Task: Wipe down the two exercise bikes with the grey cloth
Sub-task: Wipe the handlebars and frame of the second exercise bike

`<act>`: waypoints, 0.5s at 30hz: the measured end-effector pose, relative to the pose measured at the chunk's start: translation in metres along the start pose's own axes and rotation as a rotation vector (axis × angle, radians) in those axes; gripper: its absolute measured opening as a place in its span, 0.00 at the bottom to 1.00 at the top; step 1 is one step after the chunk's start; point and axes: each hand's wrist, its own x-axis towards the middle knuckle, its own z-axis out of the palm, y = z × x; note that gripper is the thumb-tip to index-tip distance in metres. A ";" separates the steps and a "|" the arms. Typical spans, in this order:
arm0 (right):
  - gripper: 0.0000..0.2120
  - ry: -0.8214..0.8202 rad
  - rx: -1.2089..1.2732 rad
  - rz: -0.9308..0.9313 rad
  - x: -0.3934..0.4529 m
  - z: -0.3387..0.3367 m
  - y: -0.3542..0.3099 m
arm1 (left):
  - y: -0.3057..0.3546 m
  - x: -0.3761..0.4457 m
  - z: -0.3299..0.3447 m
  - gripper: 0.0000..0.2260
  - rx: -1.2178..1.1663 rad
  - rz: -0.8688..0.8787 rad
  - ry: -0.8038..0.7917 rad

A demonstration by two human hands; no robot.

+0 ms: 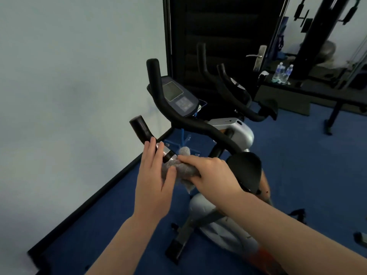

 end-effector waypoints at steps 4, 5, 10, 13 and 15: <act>0.19 -0.108 0.048 0.057 0.001 -0.020 0.008 | 0.014 0.003 -0.007 0.25 0.022 -0.041 0.007; 0.19 -0.108 0.070 0.071 -0.002 -0.027 0.010 | 0.020 0.004 -0.007 0.24 0.034 -0.043 0.001; 0.23 -0.039 0.111 0.109 -0.032 -0.078 0.030 | 0.066 0.007 0.008 0.21 0.042 0.020 -0.054; 0.24 0.005 0.059 0.167 -0.059 -0.115 0.054 | 0.099 0.008 0.026 0.20 0.047 0.056 -0.110; 0.24 0.028 0.019 0.232 -0.082 -0.137 0.074 | 0.123 0.006 0.041 0.19 0.055 0.085 -0.169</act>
